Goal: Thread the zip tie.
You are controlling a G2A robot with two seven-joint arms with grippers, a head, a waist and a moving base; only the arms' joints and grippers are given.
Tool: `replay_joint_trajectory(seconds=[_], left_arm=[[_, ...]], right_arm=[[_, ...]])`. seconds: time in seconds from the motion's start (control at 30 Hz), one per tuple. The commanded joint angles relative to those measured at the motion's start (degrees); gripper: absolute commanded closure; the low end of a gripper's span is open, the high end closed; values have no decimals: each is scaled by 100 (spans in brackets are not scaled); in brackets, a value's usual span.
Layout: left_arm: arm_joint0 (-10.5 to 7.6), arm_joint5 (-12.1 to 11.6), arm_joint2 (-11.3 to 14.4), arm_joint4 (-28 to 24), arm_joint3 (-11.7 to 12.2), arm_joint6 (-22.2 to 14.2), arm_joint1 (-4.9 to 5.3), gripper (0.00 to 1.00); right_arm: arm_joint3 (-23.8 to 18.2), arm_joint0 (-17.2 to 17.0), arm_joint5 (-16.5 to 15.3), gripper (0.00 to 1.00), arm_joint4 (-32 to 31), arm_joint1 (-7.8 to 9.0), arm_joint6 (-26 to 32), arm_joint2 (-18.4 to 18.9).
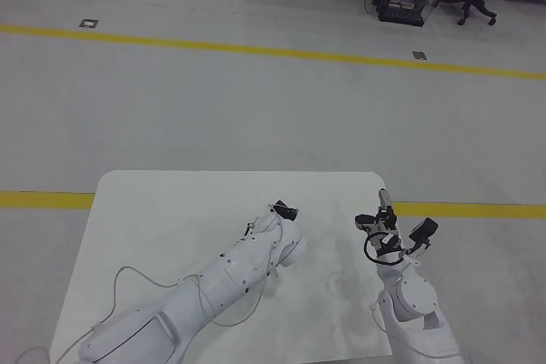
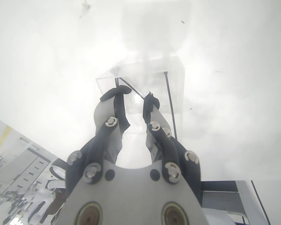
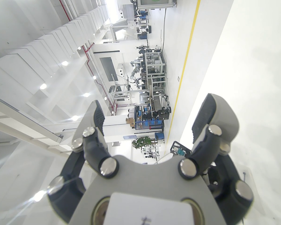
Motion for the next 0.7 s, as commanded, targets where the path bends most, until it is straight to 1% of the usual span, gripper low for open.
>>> replay_joint_trajectory(seconds=[0.0,0.1,0.17,0.27,0.4,0.53,0.67], left_arm=[[53,-54,-47,56,-160,-99,49,82],[178,-202,-136,87,-450,-263,129,81],[259,-261,-183,129,-589,-263,177,81],[383,-419,-225,166,-821,-263,249,80],[545,-705,-250,107,-1109,-263,338,79],[661,-857,-232,61,-1282,-263,406,79],[713,-922,-204,6,-1399,-263,456,80]], right_arm=[[0,0,0,0,0,0,0,0],[0,0,0,0,0,0,0,0],[0,0,0,0,0,0,0,0],[0,0,0,0,0,0,0,0],[0,0,0,0,0,0,0,0],[0,0,0,0,0,0,0,0],[0,0,0,0,0,0,0,0]])
